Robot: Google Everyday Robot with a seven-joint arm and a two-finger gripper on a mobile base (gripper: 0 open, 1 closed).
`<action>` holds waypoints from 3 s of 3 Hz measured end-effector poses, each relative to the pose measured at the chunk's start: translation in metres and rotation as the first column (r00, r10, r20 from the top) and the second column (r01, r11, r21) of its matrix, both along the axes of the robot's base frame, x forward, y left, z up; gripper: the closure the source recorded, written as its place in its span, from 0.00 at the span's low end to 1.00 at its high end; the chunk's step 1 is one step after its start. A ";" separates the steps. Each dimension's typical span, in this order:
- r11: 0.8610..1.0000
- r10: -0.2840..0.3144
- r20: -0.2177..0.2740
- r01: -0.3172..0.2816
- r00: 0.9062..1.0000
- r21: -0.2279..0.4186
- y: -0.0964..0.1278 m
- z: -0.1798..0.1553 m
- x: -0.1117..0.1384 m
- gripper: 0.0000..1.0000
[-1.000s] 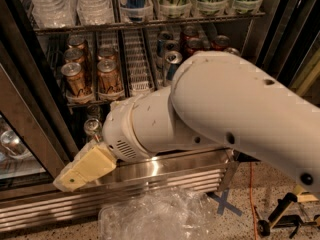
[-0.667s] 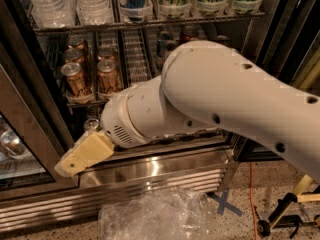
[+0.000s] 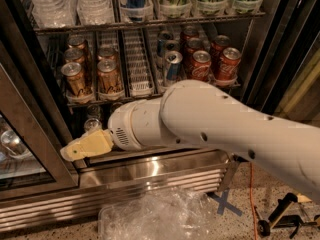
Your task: Pick orange can from middle shelf of fridge
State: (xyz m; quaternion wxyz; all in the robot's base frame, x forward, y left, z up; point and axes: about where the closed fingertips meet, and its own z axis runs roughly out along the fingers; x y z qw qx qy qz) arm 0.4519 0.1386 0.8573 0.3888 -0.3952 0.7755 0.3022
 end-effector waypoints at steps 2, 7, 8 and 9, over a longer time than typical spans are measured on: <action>0.978 -0.181 -0.069 0.187 0.981 0.092 0.044 -0.037 -0.012 0.00; 0.826 -0.558 0.105 0.538 0.823 0.171 -0.030 -0.026 0.015 0.00; 0.816 -0.558 0.132 0.512 0.819 0.269 -0.012 -0.015 0.045 0.00; 0.794 -0.578 0.181 0.496 0.796 0.352 0.007 -0.005 0.080 0.00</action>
Offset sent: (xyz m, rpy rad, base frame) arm 0.0807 0.0435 0.0093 0.2591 -0.2506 -0.6542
